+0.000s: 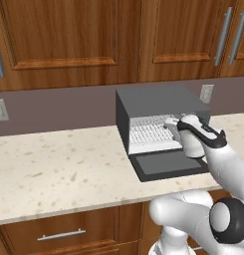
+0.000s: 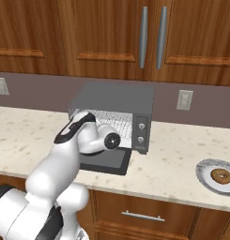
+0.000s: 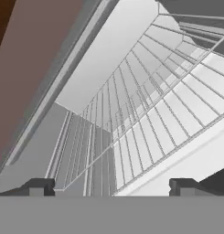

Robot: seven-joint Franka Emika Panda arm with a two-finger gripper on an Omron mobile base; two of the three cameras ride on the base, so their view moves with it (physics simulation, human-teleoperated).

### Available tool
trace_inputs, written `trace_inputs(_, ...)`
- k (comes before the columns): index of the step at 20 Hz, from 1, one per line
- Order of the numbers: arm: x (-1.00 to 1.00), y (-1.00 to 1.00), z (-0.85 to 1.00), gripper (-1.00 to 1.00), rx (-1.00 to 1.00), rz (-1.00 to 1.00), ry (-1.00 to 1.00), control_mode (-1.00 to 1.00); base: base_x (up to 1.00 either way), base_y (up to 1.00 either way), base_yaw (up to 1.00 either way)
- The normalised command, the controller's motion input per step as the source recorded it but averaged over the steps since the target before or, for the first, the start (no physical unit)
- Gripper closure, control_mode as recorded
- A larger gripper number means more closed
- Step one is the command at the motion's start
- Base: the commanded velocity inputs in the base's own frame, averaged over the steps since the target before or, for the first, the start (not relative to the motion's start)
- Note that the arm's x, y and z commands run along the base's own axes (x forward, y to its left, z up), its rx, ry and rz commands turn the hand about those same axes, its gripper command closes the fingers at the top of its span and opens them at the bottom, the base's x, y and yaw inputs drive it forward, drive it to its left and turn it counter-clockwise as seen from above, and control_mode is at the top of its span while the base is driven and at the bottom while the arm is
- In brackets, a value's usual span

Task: Pick up the bagel from the plate, place it on the toaster oven rack, close the door, and set the timer.

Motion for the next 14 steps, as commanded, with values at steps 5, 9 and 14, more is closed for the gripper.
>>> trace_inputs(5,0.32,-0.04,-0.1,-1.0,0.07,-0.02,0.0,-1.0,0.0,0.0,0.0)
trace_inputs(9,0.29,-0.09,-0.17,-1.0,0.08,0.0,0.0,-1.0,0.0,0.0,0.0)
trace_inputs(14,0.24,-0.15,-0.17,-1.0,0.09,0.0,0.0,-1.0,0.0,0.0,0.0)
